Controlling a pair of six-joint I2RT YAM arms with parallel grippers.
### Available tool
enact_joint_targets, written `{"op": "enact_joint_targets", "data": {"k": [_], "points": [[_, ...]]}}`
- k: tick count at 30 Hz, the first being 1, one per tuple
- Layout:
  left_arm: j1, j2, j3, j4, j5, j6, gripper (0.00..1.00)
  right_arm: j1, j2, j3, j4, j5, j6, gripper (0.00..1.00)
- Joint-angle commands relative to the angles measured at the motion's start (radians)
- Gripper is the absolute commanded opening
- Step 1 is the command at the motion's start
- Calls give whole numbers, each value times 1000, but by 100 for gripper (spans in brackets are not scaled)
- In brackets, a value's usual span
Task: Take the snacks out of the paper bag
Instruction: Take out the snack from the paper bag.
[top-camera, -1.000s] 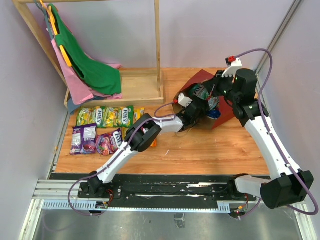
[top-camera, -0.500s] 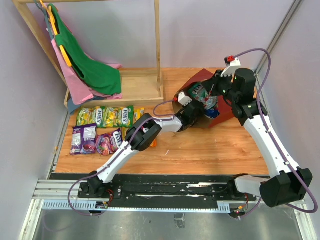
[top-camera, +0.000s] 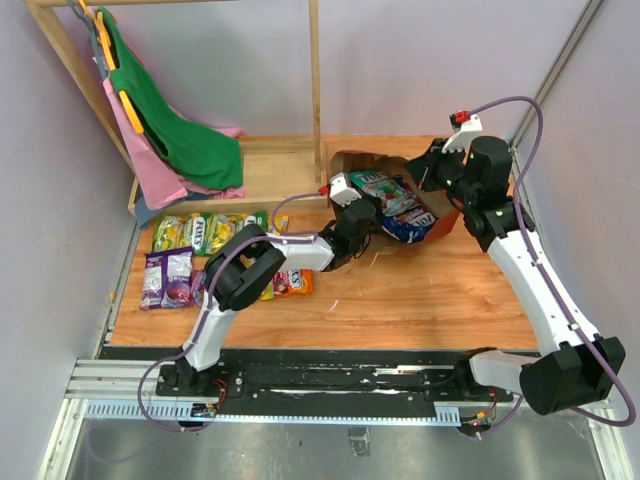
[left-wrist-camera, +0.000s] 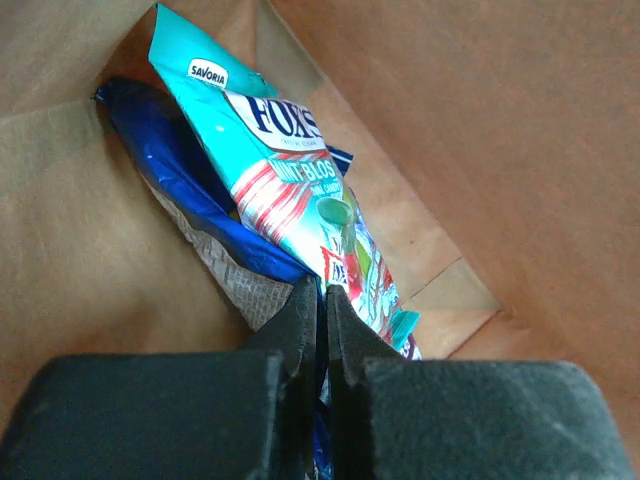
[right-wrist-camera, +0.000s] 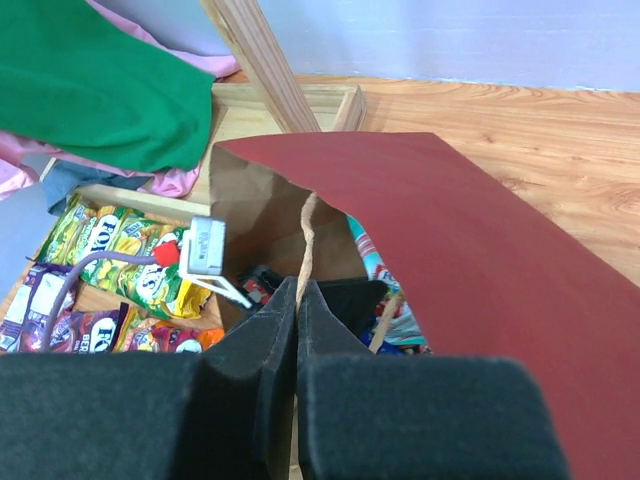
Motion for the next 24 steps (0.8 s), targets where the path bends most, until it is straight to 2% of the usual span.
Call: {"op": "enact_joint_targets", "data": {"k": [1, 14, 15, 16, 17, 19, 21, 24], "points": [[4, -110, -84, 55, -51, 8, 0, 17, 1, 11, 16, 35, -24, 1], [-20, -326, -276, -119, 23, -48, 1, 18, 40, 0, 7, 104, -47, 1], [-20, -331, -275, -145, 34, -47, 4, 17, 41, 0, 6, 106, -48, 1], [-20, -335, -271, -172, 57, -42, 18, 17, 45, 0, 7, 107, -49, 1], [-20, -339, -263, -205, 84, -27, 36, 17, 46, 0, 8, 105, -49, 1], [-20, -345, -245, -257, 132, -7, 61, 17, 48, 0, 10, 102, -47, 1], [-20, -356, -240, -279, 161, 10, 72, 16, 48, -1, 12, 102, -48, 1], [-20, -373, -233, -307, 187, 24, 75, 17, 50, -2, 13, 99, -47, 1]]}}
